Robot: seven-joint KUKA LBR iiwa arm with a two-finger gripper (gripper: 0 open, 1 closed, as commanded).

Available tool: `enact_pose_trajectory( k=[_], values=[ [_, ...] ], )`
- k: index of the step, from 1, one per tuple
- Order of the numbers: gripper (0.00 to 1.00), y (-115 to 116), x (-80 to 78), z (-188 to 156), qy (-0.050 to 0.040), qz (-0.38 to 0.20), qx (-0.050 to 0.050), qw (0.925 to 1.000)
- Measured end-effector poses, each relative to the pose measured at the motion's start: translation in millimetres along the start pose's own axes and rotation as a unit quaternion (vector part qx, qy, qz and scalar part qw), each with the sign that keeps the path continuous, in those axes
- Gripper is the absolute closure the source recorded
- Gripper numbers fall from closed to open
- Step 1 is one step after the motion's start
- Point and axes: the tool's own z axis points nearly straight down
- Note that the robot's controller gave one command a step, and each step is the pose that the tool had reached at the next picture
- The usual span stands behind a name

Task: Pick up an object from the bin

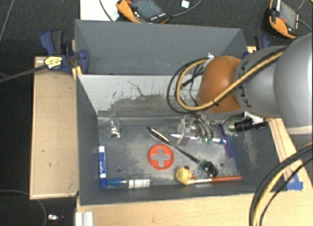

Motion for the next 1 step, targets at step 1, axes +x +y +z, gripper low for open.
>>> enact_pose_trajectory(
  k=[1],
  values=[
    [1.0,-0.7,3.3,-15.8,0.005,-0.001,0.001,1.0]
  ],
)
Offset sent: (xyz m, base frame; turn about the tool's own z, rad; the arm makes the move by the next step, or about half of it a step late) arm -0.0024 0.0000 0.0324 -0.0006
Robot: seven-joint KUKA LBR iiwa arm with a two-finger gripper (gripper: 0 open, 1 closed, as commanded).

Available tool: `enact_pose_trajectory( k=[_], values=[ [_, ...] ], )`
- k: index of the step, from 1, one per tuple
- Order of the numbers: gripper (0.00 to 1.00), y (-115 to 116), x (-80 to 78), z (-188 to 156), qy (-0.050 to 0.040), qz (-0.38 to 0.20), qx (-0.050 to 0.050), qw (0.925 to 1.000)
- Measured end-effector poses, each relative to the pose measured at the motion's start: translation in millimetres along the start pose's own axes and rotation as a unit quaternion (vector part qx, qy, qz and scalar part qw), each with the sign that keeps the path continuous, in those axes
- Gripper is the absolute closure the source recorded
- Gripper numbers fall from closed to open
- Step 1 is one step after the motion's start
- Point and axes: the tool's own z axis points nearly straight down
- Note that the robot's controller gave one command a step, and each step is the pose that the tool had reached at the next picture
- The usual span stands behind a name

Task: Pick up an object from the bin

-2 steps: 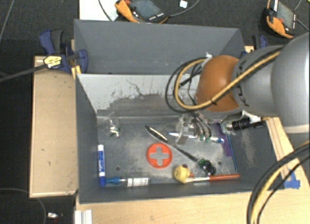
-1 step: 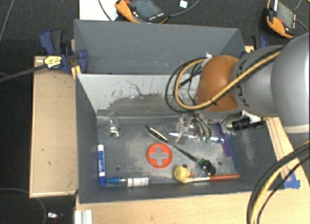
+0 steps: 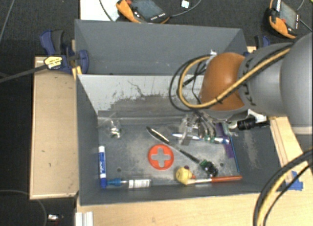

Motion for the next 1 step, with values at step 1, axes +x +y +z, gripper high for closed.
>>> enact_pose_trajectory(
  k=[1],
  values=[
    [1.0,0.6,-2.7,-44.4,-0.0053,-0.001,-0.001,1.0]
  ],
)
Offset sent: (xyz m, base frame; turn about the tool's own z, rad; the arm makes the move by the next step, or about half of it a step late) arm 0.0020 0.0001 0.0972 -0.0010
